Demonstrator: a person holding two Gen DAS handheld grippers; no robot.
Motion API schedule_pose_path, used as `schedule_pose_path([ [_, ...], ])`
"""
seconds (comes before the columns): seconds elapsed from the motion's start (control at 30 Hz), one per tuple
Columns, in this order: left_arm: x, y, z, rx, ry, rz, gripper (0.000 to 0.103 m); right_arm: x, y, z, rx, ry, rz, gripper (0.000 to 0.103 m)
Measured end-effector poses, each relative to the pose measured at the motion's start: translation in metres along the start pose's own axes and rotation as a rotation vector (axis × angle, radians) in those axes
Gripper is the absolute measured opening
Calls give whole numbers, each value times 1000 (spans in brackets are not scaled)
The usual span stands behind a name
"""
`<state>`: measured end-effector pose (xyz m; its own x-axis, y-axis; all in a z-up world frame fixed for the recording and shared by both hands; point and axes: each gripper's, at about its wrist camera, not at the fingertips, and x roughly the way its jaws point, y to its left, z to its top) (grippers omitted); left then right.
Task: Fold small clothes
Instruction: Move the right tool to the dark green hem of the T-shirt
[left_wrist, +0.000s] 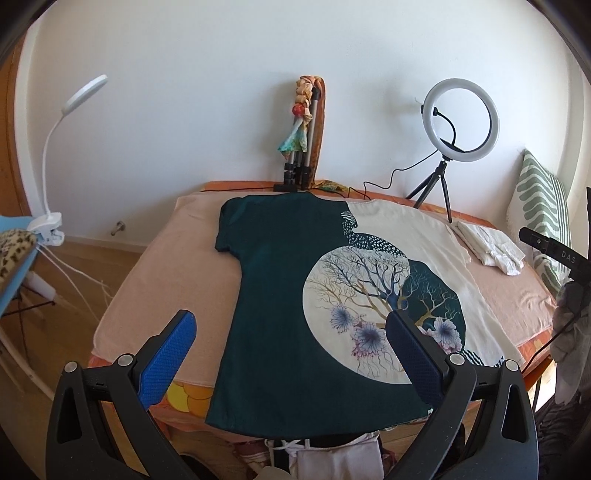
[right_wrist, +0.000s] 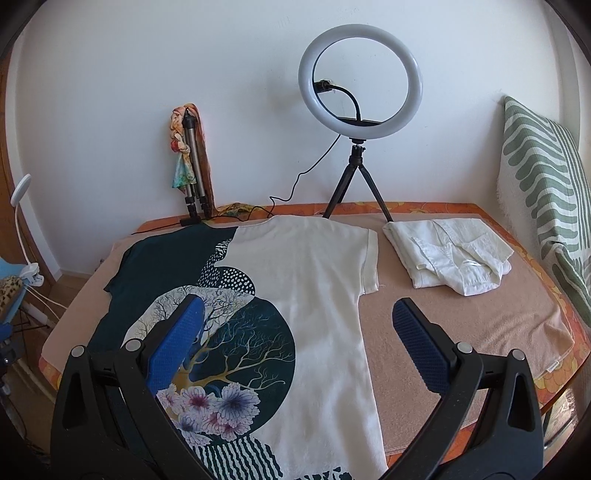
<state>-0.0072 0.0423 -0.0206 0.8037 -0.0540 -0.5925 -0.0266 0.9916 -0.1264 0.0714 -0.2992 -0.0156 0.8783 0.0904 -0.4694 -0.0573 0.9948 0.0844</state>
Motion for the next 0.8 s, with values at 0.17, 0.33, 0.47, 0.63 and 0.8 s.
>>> schedule_pose_path([
  [0.17, 7, 45, -23, -146, 51, 12, 92, 10, 35, 35, -31, 52, 135, 103],
  [0.33, 14, 77, -45, -273, 104, 8, 72, 24, 85, 73, -95, 115, 248, 102],
  [0.47, 29, 84, -59, -318, 171, -32, 66, 46, 126, 99, -94, 205, 329, 99],
  [0.63, 46, 83, -73, -329, 250, -54, 66, 78, 171, 123, -45, 379, 429, 98],
  [0.8, 55, 86, -78, -337, 283, -52, 66, 97, 214, 155, -92, 421, 413, 98],
])
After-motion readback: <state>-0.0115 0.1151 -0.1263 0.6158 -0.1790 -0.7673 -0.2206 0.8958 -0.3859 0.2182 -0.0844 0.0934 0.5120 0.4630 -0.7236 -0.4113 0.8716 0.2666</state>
